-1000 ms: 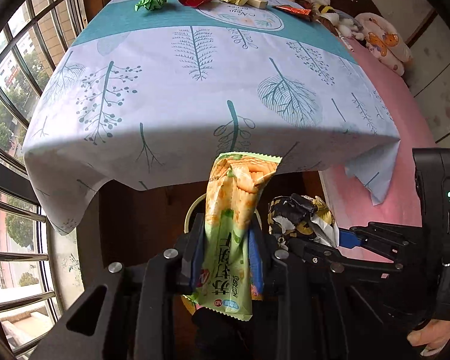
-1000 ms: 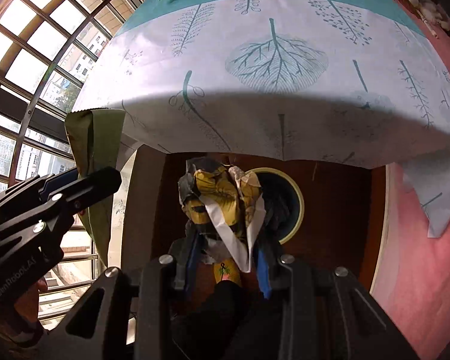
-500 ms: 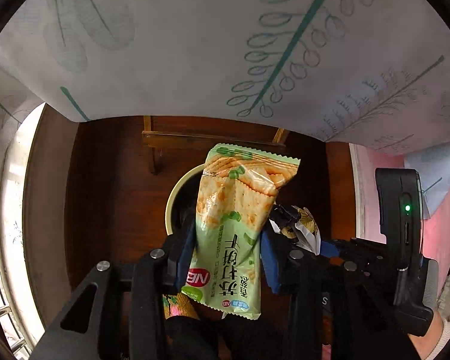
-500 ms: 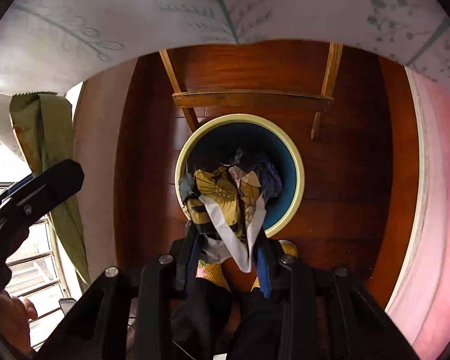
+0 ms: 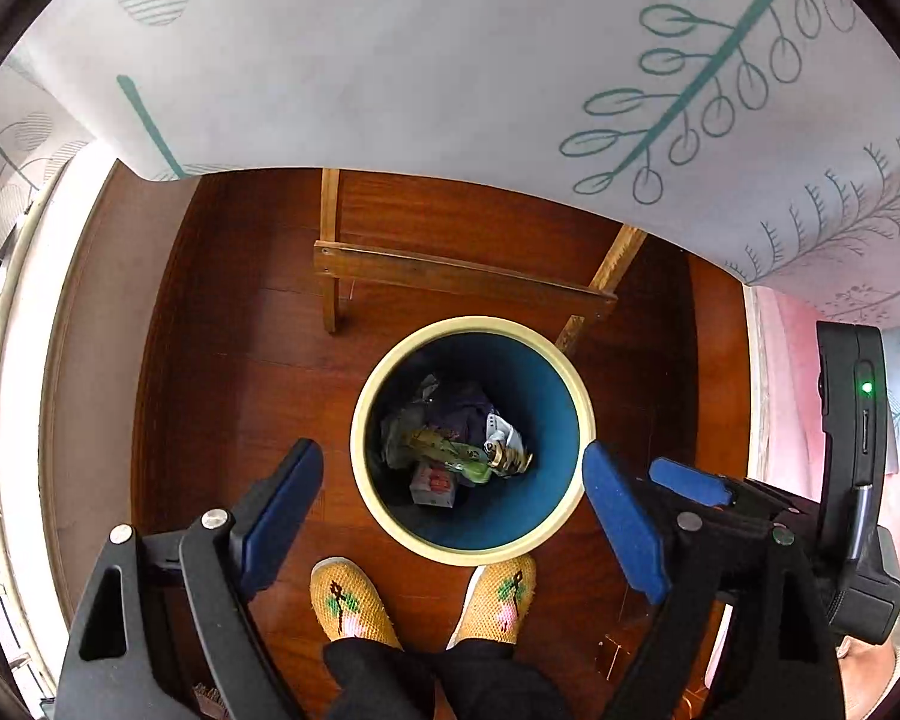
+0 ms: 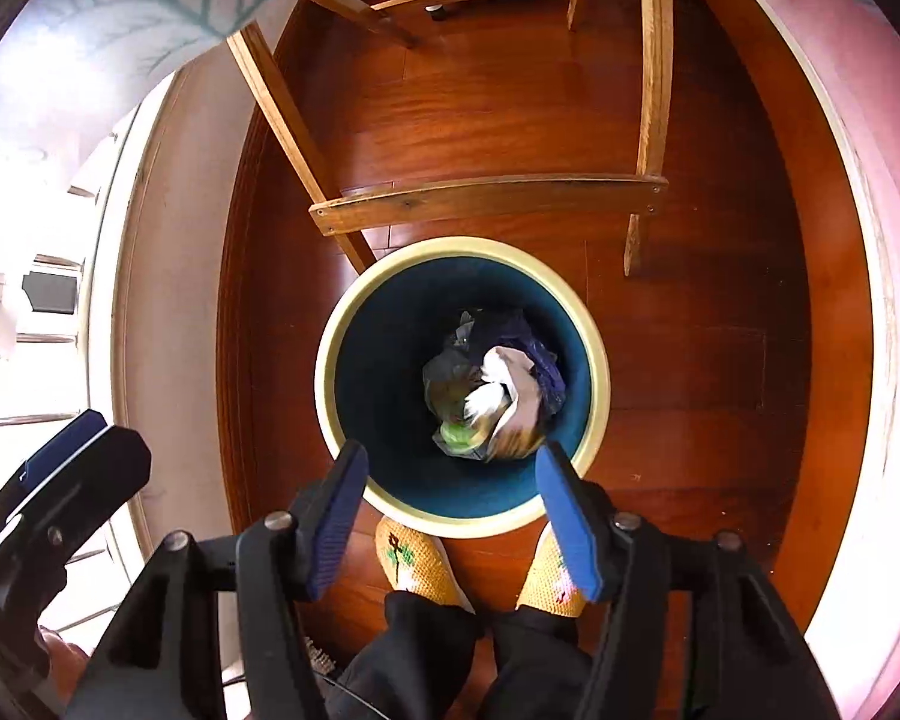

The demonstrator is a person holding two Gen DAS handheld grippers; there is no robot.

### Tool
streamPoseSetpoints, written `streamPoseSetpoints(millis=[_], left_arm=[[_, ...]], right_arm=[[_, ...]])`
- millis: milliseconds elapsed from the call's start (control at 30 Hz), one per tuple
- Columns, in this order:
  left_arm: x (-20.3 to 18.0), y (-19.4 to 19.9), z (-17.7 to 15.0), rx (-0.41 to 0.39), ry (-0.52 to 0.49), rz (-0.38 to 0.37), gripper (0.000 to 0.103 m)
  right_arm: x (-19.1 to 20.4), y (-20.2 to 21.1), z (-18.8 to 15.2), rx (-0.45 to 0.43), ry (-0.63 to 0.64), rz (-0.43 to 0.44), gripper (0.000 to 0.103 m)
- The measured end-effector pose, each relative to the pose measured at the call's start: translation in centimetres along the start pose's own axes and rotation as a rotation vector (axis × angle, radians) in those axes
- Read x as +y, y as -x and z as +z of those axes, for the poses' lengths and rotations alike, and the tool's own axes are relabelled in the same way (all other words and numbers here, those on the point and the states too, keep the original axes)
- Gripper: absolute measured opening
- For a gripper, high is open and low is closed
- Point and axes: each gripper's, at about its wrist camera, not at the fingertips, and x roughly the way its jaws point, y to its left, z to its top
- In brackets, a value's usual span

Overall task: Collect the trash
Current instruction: 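Open both tools to drop the wrappers into the bin, then raise both open tools back toward the table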

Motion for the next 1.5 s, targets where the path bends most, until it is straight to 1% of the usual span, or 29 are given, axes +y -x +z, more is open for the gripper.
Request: streamPoseSetpoints(millis=[67,167,267,367,533,633,767,867,1067,1167,1233,1267,1300,1500], left_arm=[[0.4,0.4,0.2,-0.007,0.003,0.019,0.087],[0.7,1.3,0.3,-0.026,0.008,0.046,0.087],[1.0,2.4,0.3,-0.050,0.014,0.068,0.087],[1.0,4.1,0.4,-0.084,0.019,0.076,0.087],[0.6,8.5,0.6,-0.113,0.022,0.068,0.087],[0.2,11.5,1.0,-0.121,0.004,0.064,0.087],[-0.5,16.2,1.6,-0.159,-0.051,0.036,0.087],[-1.4,19.9,2.2,-0.194,-0.094,0.038,0.087],[-2.1,27.4,3.5,-0.268,-0.146,0.037,0.087],[-2.6,30.8,4.1,-0.307,-0.177,0.018,0.087],[-3.3,32.6,4.3,-0.329,-0.203,0.016,0.089],[-3.6,33.5,4.6,-0.333,-0.219,0.028,0.097],[-4.0,34.3,4.8,-0.342,-0.232,0.038,0.101],[-6.0,39.0,5.0,-0.441,-0.280,0.047,0.101]], right_arm=[[0.0,0.2,-0.1,-0.013,-0.013,0.004,0.060],[0.3,0.6,-0.4,-0.034,-0.018,-0.025,0.060],[0.6,1.3,-0.6,-0.038,-0.014,-0.021,0.060],[1.2,2.5,-0.9,-0.053,0.012,-0.025,0.060],[2.2,5.8,-1.7,-0.071,0.020,-0.022,0.060],[2.7,8.6,-2.3,-0.090,0.017,-0.010,0.060],[3.9,13.1,-3.5,-0.133,0.029,0.008,0.061],[4.9,16.8,-4.3,-0.177,0.050,0.014,0.061],[6.7,24.4,-5.4,-0.277,0.062,0.030,0.062],[7.5,27.9,-5.5,-0.335,0.071,0.035,0.063],[7.8,29.9,-5.3,-0.370,0.073,0.041,0.063],[7.9,30.8,-5.2,-0.387,0.073,0.042,0.063],[8.0,31.7,-5.1,-0.406,0.073,0.046,0.063],[8.0,36.4,-4.3,-0.509,0.095,0.078,0.063]])
